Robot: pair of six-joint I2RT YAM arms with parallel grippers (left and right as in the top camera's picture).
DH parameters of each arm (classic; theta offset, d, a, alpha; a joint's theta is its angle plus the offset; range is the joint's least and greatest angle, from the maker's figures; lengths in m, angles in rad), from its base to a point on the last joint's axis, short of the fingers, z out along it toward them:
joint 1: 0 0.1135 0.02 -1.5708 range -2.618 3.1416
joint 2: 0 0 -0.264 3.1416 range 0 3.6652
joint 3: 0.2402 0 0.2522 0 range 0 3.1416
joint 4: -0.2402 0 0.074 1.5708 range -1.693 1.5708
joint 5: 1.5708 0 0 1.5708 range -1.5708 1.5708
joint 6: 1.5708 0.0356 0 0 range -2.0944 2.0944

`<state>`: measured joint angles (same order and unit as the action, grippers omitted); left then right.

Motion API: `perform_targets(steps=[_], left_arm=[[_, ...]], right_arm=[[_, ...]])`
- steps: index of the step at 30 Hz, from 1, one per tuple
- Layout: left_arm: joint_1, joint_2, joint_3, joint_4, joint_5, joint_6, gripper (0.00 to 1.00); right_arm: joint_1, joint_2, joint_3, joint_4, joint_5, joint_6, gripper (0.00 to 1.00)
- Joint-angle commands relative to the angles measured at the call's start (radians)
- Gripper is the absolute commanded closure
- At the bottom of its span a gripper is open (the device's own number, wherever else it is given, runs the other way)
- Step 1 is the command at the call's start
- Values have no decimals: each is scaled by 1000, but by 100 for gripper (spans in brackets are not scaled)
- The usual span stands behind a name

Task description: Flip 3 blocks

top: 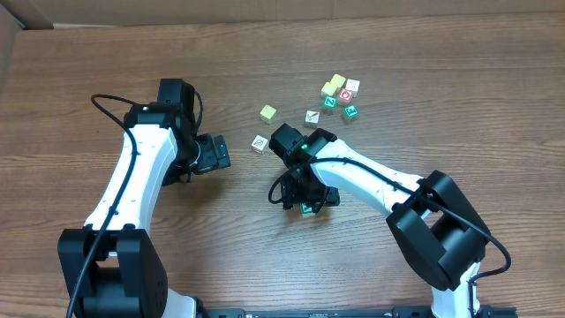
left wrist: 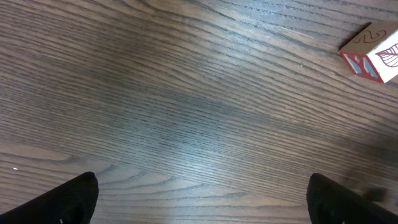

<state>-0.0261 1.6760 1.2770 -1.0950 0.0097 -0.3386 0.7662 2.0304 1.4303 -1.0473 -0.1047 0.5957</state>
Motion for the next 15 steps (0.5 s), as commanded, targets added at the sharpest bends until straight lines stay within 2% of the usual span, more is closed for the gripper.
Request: perform_targets(steps=[1, 10, 12, 15], left_arm=[[0, 3, 14, 2, -14, -14, 0], [1, 3, 14, 2, -14, -14, 0], [0, 3, 14, 2, -14, -14, 0], [1, 3, 14, 2, -14, -14, 0]], right_arm=[[-5, -5, 1, 5, -2, 6, 24], [-89, -5, 113, -6, -3, -1, 24], [-101, -5, 125, 7, -3, -1, 20], [-107, -5, 124, 47, -3, 0, 6]])
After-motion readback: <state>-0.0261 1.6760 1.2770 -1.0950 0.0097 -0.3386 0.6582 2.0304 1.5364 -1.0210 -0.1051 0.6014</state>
